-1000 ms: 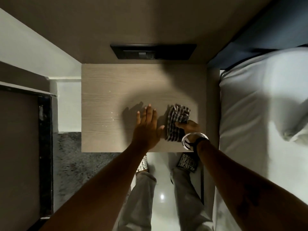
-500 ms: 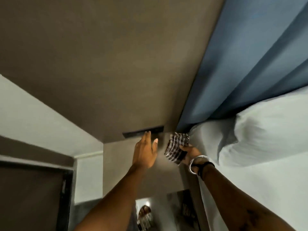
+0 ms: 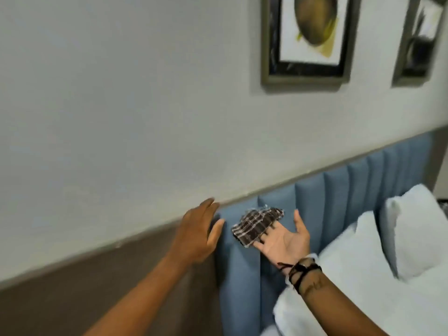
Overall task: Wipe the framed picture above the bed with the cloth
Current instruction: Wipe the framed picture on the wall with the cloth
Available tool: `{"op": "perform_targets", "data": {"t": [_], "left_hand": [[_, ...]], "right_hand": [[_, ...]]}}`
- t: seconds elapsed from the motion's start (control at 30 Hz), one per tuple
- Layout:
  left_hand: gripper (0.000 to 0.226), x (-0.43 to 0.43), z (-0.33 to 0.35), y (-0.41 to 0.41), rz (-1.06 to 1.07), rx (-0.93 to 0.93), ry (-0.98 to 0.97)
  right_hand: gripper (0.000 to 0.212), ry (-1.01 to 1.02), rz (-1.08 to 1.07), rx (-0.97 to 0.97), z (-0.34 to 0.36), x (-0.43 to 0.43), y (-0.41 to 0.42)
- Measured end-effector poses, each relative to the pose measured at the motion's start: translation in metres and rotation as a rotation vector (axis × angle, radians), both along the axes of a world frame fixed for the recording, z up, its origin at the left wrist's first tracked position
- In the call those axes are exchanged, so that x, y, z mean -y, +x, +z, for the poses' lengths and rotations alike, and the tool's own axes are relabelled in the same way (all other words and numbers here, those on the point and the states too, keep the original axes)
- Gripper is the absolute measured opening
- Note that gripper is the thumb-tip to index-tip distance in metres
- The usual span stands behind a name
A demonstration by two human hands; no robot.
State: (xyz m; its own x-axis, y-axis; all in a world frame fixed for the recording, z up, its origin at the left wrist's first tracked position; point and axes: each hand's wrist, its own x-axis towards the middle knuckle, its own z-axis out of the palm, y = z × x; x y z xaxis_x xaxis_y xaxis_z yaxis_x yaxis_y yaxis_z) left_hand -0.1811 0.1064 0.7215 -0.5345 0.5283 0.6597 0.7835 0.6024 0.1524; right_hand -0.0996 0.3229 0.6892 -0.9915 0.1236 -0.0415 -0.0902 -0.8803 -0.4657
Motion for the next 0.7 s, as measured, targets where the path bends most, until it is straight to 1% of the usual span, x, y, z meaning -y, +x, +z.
{"op": "perform_targets", "data": {"t": [0.03,0.1,0.17,0.33,0.43,0.53,0.6,0.7], "left_hand": [[0.048,-0.004,0.017,-0.005,0.021,-0.052,-0.015],[0.047,-0.015,0.062,-0.019,0.051,-0.17,-0.026],[0.047,-0.03,0.108,-0.034,0.055,-0.281,-0.067],[0.054,-0.085,0.228,-0.064,0.029,-0.639,-0.329],[0.06,-0.126,0.306,-0.076,0.096,-0.784,-0.372],[0.067,-0.164,0.389,-0.091,0.228,-0.838,-0.357],[0.068,-0.185,0.443,-0.103,0.338,-0.853,-0.305],[0.07,-0.203,0.5,-0.117,0.446,-0.777,-0.258]], "right_hand": [[0.091,-0.029,-0.047,-0.044,0.016,-0.005,-0.003],[0.089,-0.008,-0.148,-0.131,0.06,-0.022,-0.01],[0.083,0.053,-0.255,-0.205,0.103,-0.041,-0.021],[0.07,0.323,-0.526,-0.348,0.205,-0.092,-0.057],[0.056,0.482,-0.666,-0.419,0.268,-0.115,-0.086],[0.057,0.641,-0.732,-0.513,0.322,-0.139,-0.13],[0.064,0.826,-0.763,-0.616,0.358,-0.147,-0.156],[0.071,1.113,-0.868,-0.624,0.408,-0.148,-0.185]]}}
